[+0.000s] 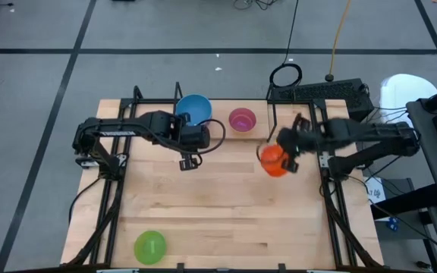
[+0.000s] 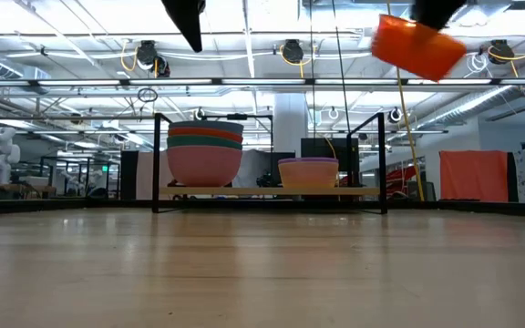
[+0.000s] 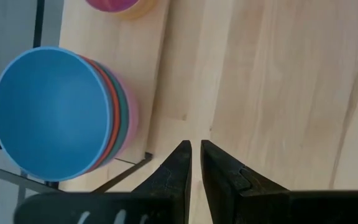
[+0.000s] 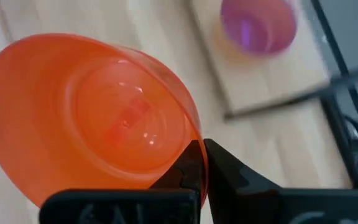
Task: Place and stack bowls onto a shelf
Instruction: Stack the orange bowl on top of the purple bowl on the shelf
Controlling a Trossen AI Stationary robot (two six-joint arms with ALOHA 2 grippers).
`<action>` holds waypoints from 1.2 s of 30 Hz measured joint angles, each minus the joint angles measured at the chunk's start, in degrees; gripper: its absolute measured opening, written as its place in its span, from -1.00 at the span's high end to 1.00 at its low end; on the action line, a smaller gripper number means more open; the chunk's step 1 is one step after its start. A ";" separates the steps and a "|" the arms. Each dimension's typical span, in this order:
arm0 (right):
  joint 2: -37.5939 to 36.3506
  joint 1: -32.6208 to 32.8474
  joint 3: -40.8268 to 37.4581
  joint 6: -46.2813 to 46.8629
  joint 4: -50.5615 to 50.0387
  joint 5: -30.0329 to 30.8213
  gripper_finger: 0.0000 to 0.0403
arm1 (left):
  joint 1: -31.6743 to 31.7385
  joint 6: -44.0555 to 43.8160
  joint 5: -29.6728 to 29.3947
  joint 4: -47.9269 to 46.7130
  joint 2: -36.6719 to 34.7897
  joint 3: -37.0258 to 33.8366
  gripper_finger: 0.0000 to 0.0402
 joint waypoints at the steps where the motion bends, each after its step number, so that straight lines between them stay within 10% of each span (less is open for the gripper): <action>1: 0.00 -1.76 0.13 -2.35 2.53 -0.79 1.00 | 0.14 -0.03 0.00 0.00 0.00 0.00 0.79; 14: 6.74 -25.19 0.21 -27.42 40.19 -16.78 1.00 | 3.45 0.06 0.04 -0.08 0.00 0.00 0.79; 36: 25.82 -42.89 0.21 -32.74 42.46 -26.93 1.00 | 7.45 0.10 0.46 -0.52 0.00 0.00 0.79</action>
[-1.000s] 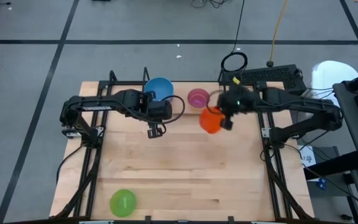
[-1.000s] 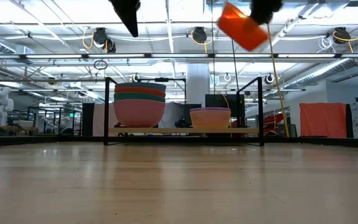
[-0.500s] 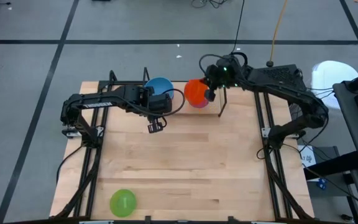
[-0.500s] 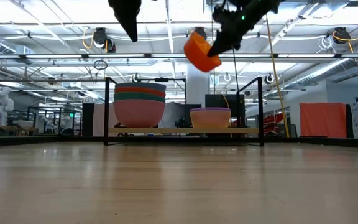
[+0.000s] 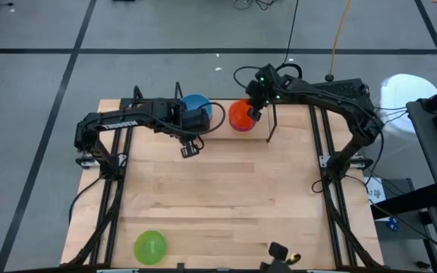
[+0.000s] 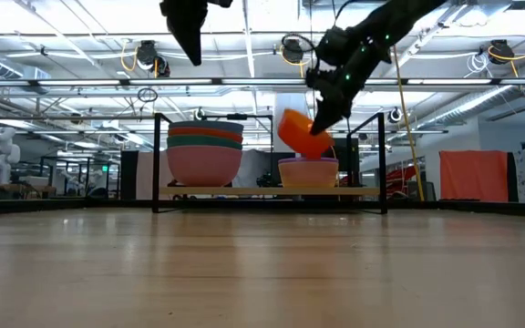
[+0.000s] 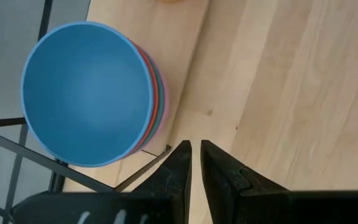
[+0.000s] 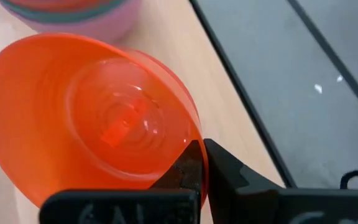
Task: Place and stack bowls onto a shelf
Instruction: Stack the orange bowl on top of the purple bowl on the shelf
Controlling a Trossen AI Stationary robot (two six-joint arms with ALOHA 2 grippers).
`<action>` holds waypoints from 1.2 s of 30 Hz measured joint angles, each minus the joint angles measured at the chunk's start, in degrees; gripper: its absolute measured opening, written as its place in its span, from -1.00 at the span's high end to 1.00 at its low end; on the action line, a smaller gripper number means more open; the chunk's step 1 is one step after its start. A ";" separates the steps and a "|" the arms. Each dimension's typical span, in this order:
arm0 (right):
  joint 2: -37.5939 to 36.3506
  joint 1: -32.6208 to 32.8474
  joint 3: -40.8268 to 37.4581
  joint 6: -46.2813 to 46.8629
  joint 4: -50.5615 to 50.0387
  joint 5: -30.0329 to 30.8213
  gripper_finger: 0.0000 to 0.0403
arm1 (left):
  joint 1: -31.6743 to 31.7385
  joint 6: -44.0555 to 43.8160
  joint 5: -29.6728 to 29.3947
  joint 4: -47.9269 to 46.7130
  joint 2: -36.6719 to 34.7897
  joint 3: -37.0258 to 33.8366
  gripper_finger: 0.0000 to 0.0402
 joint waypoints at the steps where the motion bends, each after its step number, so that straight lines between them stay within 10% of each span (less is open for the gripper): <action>1: 0.66 -0.27 -0.01 -0.02 -0.26 0.00 1.00 | 0.19 0.07 0.47 0.00 0.00 0.00 0.79; 16: 6.48 -1.52 -0.04 -3.10 -1.54 0.04 0.94 | 0.85 0.02 1.33 -1.39 0.00 0.00 0.79; 36: 0.86 0.89 -0.04 -7.75 0.30 0.64 0.24 | 0.85 -0.07 1.31 -2.16 0.00 0.00 0.79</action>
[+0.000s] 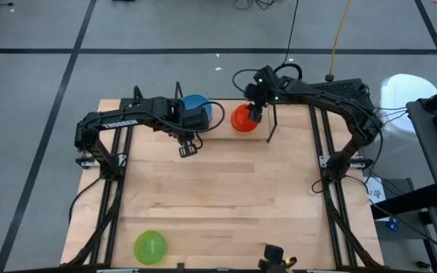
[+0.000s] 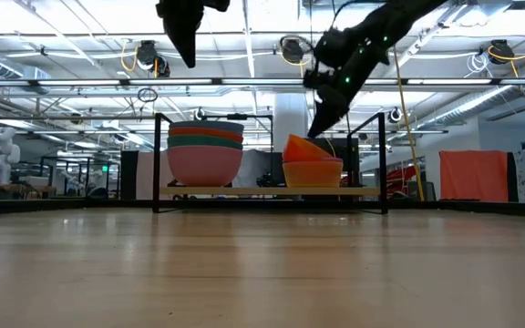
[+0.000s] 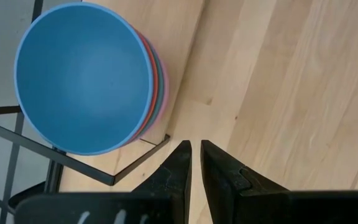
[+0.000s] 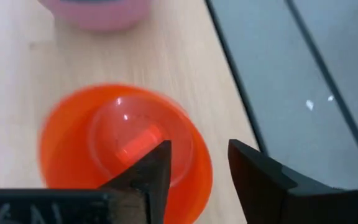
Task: Place and stack bowls onto a shelf
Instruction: Stack the orange bowl on top of the purple bowl on the shelf
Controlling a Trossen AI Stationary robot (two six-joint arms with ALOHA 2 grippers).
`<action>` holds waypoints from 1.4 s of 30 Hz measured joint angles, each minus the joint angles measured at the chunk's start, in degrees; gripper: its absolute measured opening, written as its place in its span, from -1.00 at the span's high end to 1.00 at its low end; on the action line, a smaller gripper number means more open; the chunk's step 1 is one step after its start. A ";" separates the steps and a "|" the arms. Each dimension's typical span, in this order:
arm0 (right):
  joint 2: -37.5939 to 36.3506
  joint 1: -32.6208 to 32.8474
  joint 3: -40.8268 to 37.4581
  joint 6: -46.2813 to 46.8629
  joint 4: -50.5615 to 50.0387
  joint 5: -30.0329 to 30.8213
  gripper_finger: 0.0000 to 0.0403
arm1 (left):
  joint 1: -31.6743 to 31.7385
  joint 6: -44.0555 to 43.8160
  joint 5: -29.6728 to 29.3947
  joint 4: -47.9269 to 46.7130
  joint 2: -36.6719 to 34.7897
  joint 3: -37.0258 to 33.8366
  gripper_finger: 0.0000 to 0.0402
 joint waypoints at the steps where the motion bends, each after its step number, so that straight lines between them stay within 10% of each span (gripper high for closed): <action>1: -0.96 0.12 -0.01 -0.01 0.07 0.01 0.23 | 0.00 -0.02 0.00 -0.06 0.00 0.00 0.79; 7: -4.80 0.41 -0.01 -0.02 2.58 1.33 0.33 | 0.00 0.02 0.00 -0.31 0.00 0.00 0.79; 15: -5.00 0.52 -1.19 -0.02 6.22 0.97 0.95 | 0.00 0.02 0.00 -0.31 0.00 0.00 0.79; 42: -4.91 0.89 -10.81 0.25 20.81 -11.22 1.00 | 0.00 -0.19 0.00 -0.33 0.00 0.00 0.79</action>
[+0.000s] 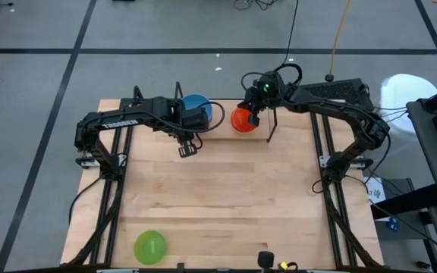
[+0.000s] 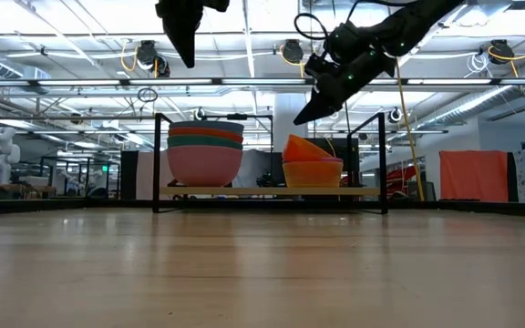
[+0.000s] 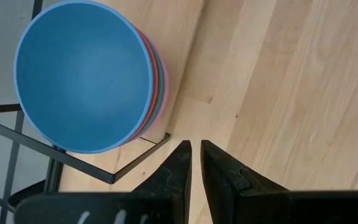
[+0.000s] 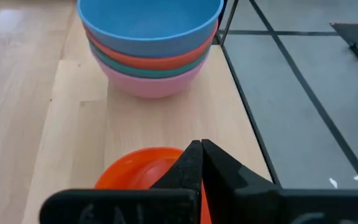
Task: Place and stack bowls onto a shelf
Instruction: Stack the orange bowl on top of the purple bowl on the shelf
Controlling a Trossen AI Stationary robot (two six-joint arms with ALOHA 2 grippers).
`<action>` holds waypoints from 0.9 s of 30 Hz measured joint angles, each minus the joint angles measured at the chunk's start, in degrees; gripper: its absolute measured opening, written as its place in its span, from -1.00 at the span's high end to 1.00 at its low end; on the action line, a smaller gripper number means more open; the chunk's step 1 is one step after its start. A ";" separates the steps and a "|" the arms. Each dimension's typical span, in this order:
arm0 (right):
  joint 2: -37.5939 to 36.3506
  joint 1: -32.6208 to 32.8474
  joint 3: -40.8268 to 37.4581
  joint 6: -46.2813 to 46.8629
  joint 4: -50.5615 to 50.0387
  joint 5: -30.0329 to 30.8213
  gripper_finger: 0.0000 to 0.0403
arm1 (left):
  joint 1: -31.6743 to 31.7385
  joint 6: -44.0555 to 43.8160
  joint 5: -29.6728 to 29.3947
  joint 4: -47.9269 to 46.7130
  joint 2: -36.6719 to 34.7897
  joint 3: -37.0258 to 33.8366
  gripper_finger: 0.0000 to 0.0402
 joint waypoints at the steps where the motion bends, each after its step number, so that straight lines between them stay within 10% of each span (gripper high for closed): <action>1: 0.00 0.00 -0.37 0.00 0.84 -0.02 1.00 | 0.00 -0.09 0.00 0.02 0.00 0.00 0.79; 27: 5.78 -0.02 -1.27 0.18 4.04 -2.90 1.00 | 0.00 -1.40 -0.02 0.00 0.02 0.00 0.79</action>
